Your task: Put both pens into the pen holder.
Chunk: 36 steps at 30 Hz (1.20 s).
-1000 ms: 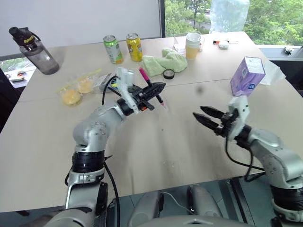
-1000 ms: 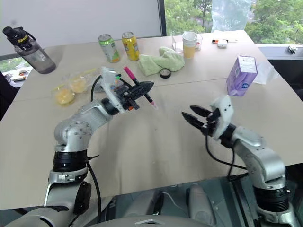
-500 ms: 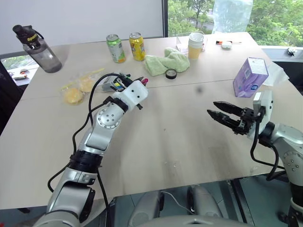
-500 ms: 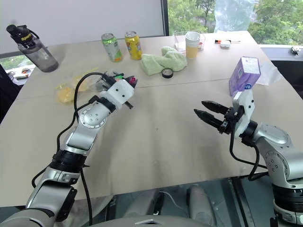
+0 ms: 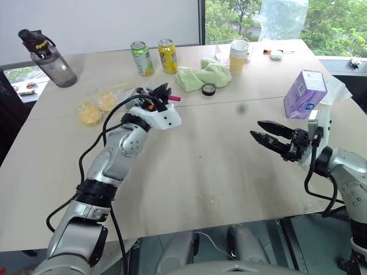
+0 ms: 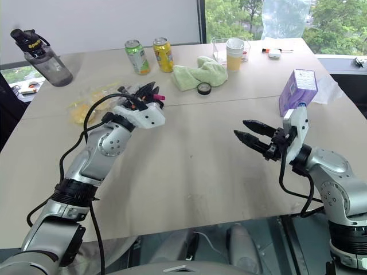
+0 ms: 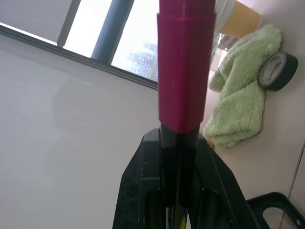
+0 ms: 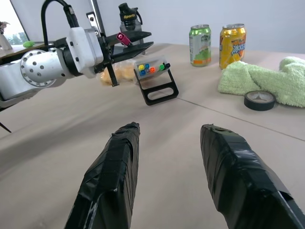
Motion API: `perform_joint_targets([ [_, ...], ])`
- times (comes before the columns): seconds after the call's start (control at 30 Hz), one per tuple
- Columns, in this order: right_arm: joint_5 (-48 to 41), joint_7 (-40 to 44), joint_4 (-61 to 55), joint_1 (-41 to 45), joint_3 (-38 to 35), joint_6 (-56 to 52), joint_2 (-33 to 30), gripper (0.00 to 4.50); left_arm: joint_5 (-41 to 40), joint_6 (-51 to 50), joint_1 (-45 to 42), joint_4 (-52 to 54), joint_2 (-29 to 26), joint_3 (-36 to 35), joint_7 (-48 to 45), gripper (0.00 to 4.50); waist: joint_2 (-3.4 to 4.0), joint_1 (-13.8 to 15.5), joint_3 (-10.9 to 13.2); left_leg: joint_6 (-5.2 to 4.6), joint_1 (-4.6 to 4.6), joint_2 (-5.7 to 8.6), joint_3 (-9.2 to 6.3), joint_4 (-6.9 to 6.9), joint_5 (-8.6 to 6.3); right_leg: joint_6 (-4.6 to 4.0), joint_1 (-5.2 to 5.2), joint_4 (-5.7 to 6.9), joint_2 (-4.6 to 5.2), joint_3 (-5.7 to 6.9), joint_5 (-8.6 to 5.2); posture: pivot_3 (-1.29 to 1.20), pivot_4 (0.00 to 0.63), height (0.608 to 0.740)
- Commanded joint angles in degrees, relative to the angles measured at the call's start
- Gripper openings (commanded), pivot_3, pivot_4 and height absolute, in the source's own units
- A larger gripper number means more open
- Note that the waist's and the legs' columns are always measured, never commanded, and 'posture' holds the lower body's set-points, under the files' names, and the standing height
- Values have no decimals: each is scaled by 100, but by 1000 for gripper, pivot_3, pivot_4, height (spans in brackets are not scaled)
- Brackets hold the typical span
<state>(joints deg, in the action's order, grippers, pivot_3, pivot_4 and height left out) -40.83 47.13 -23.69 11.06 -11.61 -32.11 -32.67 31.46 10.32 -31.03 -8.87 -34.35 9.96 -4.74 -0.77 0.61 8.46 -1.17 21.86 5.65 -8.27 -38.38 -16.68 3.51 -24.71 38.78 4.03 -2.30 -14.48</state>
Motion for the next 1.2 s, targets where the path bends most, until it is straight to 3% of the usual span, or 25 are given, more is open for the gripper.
perform_joint_targets([
  [0.03,-116,50,-64,103,-14,116,-1,2167,-62,82,-440,-342,39,-166,147,7,-1,6,0,0,0,0,-1,0,0,0,0,1,0,1,0,0,150,740],
  [0.87,41,-71,-25,172,-26,253,-58,2167,-445,533,-1480,-2862,528,-4,-2,7,-3,-13,0,-1,2,4,0,-7,0,1,-2,6,2,1,0,0,150,740],
  [1.2,52,-111,-80,77,-37,292,-34,2167,-349,879,-1791,-2904,642,195,76,7,-4,3,0,-1,4,4,0,-9,0,1,-3,7,2,1,0,0,150,740],
])
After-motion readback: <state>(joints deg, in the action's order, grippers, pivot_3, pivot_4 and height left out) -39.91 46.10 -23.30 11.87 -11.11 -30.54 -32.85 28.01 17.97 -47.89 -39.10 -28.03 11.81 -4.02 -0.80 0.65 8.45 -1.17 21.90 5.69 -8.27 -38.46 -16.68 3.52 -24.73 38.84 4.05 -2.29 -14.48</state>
